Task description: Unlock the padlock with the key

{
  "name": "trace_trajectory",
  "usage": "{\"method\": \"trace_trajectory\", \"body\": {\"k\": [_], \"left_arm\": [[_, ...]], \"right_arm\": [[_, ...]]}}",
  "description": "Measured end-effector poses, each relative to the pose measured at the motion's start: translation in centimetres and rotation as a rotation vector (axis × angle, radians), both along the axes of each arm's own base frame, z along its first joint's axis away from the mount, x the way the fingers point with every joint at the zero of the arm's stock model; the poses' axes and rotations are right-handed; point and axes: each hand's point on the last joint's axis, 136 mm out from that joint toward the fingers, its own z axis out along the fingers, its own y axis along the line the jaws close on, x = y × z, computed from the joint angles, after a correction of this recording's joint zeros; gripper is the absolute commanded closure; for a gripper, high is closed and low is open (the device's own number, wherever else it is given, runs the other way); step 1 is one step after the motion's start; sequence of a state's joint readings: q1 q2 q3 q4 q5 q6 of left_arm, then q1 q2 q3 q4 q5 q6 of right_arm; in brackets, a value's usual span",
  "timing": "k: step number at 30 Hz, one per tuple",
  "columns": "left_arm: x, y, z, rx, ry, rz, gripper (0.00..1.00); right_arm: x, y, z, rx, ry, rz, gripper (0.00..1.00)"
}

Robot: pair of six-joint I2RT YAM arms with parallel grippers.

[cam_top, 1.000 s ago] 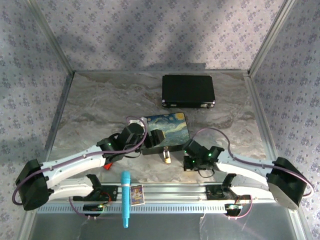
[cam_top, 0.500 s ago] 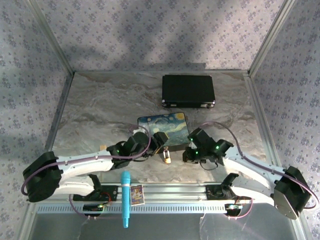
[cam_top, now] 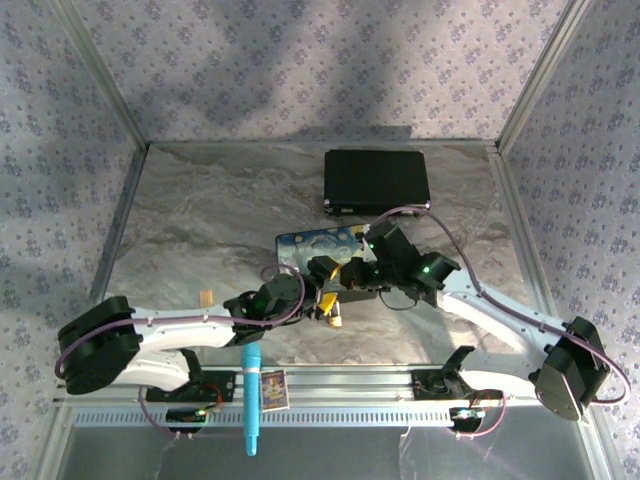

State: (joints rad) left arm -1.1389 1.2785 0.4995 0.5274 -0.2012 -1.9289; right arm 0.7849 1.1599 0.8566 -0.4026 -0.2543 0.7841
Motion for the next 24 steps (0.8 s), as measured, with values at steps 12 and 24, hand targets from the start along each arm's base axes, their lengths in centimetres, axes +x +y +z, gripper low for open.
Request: {"method": "trace_trajectory", "body": {"k": [12, 24], "left_arm": [[0.5, 0.8, 1.8, -0.100, 0.007, 0.063, 0.21], [0.4, 0.7, 1.2, -0.114, 0.015, 0.061, 0.67]], "right_arm": [[-0.8, 2.2, 1.4, 0.104, -0.057, 0.059, 1.00], [-2.2, 1.8, 2.4, 0.192, -0.075, 0.086, 1.00]]}}
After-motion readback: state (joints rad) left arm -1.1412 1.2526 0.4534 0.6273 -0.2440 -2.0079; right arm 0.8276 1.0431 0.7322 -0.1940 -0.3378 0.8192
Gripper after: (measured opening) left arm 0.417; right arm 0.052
